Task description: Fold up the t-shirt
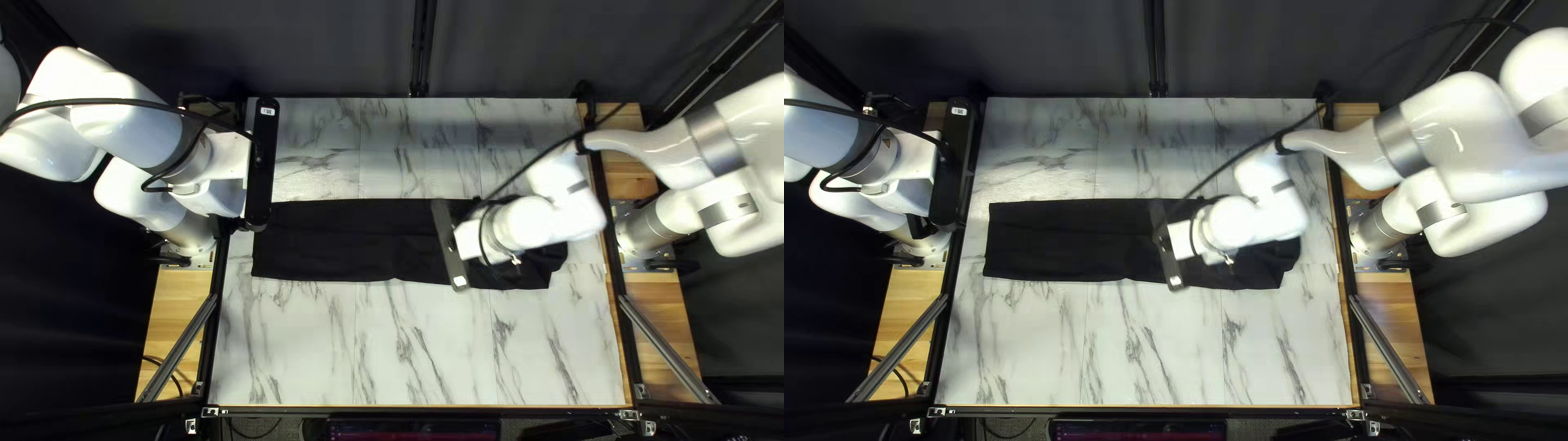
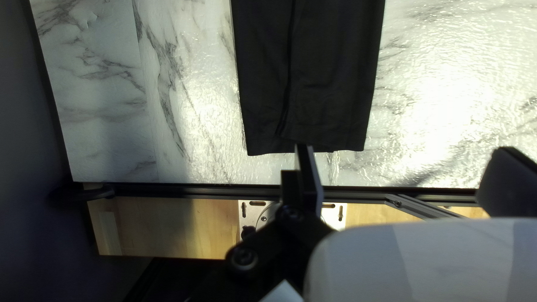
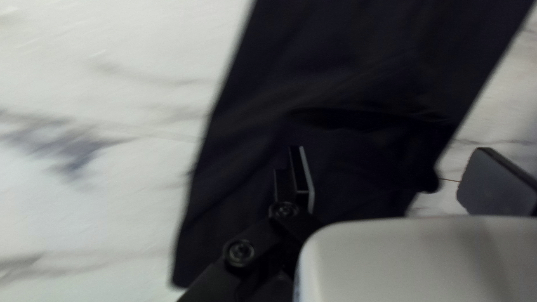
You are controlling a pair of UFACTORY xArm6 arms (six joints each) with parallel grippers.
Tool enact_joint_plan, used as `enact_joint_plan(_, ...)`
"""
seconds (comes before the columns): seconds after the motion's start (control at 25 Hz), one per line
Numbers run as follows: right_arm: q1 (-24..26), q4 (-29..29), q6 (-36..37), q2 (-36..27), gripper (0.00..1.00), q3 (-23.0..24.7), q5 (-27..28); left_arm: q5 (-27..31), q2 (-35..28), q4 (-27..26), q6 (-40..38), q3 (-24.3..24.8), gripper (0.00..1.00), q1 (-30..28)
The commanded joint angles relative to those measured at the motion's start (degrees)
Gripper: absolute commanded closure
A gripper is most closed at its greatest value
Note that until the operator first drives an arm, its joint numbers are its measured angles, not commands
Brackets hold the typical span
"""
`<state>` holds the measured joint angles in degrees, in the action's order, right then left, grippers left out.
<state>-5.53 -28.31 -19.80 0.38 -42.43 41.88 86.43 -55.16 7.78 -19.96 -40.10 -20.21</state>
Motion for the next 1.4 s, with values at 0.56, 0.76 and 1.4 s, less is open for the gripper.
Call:
enact_joint_plan(0.56,0.4,-2.5,-11.6,-0.6,0.0,1.7,4.0,0.0,0.0,0.0,0.0,0.0,0.0,0.0)
enact_joint_plan(0.76,1.6,-1.7,-13.6,1.3,0.0,0.5,4.2,0.0,0.0,0.0,0.0,0.0,0.0,0.0)
enact_joint_plan(1.4,2.6,-1.6,-16.2,8.8,0.0,-3.8,2.2,0.0,0.0,0.0,0.0,0.0,0.0,0.0)
